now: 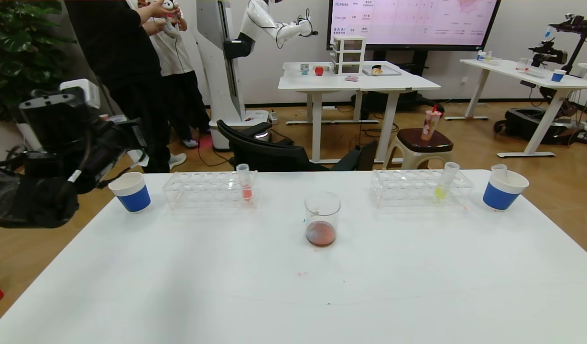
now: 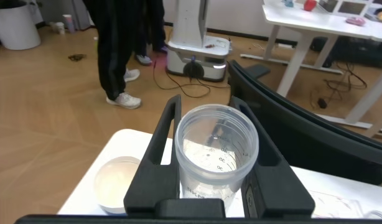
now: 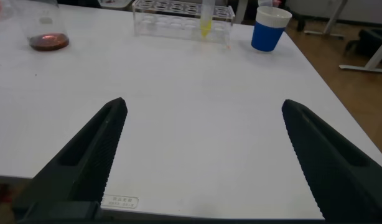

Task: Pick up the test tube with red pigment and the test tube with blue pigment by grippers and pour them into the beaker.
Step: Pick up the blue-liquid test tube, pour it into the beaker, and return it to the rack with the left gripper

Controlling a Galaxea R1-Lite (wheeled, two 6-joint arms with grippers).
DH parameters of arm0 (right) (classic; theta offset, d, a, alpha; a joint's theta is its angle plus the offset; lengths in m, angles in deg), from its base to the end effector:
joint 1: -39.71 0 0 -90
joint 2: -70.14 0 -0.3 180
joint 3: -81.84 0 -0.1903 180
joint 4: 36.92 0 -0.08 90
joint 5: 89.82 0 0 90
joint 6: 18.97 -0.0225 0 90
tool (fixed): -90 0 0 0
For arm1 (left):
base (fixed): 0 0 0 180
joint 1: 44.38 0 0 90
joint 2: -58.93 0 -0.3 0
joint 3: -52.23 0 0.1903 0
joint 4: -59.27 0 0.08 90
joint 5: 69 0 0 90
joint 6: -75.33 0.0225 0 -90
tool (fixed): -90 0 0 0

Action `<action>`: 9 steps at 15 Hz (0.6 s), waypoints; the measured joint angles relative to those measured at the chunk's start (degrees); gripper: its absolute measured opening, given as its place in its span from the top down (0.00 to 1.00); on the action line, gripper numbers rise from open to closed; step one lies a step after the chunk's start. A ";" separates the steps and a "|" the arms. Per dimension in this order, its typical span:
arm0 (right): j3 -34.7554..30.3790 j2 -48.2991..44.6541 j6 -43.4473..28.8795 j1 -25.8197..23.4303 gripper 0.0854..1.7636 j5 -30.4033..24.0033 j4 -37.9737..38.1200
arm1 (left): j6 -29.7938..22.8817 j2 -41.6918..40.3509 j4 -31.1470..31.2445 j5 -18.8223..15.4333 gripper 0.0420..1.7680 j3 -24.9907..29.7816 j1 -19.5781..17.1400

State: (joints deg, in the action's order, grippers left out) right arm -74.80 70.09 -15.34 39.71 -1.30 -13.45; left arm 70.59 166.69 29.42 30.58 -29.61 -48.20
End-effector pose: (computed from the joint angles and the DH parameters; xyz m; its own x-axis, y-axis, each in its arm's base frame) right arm -0.0229 0.0006 0.0752 0.9997 0.0258 -0.0010 -0.0258 0.9977 -0.0633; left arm 0.3636 0.0280 0.2095 0.9705 0.2316 0.0676 -0.2249 0.9699 -0.0938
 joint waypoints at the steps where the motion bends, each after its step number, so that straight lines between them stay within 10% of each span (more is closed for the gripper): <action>1: 0.00 0.00 0.02 0.00 0.02 0.00 0.00 | -0.05 -0.18 -1.21 -1.88 0.72 0.89 -3.25; 4: 0.00 0.00 0.00 0.00 0.02 0.00 0.00 | -0.27 1.61 -2.39 -4.62 0.72 1.44 -10.61; 9: 0.00 0.00 0.02 0.00 0.02 0.00 0.00 | -0.11 9.11 -4.94 -4.33 0.72 -2.61 -11.65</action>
State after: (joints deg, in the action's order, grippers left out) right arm -74.80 70.09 -15.31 39.71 -1.30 -13.45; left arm 70.48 175.80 24.48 26.25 -32.22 -59.86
